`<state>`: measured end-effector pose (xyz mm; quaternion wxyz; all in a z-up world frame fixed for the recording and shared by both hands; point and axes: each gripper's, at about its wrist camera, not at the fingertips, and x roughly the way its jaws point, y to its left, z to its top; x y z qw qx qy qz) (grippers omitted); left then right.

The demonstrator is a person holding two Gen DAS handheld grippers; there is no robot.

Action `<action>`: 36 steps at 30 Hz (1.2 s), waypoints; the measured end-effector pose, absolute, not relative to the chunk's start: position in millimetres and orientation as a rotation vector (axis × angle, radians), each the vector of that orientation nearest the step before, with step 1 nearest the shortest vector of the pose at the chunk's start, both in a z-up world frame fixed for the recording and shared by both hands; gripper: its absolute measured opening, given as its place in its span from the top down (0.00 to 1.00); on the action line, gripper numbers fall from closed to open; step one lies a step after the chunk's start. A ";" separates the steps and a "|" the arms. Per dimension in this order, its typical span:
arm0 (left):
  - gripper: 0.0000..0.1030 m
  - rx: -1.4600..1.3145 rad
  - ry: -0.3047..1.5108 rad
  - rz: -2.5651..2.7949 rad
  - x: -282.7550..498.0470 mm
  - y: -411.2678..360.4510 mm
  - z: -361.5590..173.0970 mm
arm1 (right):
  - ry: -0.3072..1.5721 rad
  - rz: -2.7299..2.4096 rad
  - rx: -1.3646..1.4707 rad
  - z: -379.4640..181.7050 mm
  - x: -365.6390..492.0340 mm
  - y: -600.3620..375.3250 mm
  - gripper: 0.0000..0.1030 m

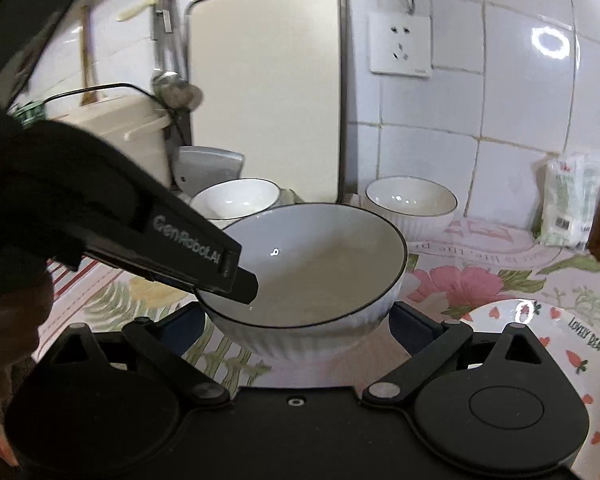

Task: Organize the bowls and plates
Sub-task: 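Lift the large white bowl and carry it toward the back wall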

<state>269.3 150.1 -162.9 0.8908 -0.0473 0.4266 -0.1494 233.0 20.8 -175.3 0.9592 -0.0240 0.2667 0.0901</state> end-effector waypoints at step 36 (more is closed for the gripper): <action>0.81 -0.126 1.026 -0.240 253.6 146.3 -213.5 | 0.689 0.260 -0.159 -221.3 207.3 26.4 0.04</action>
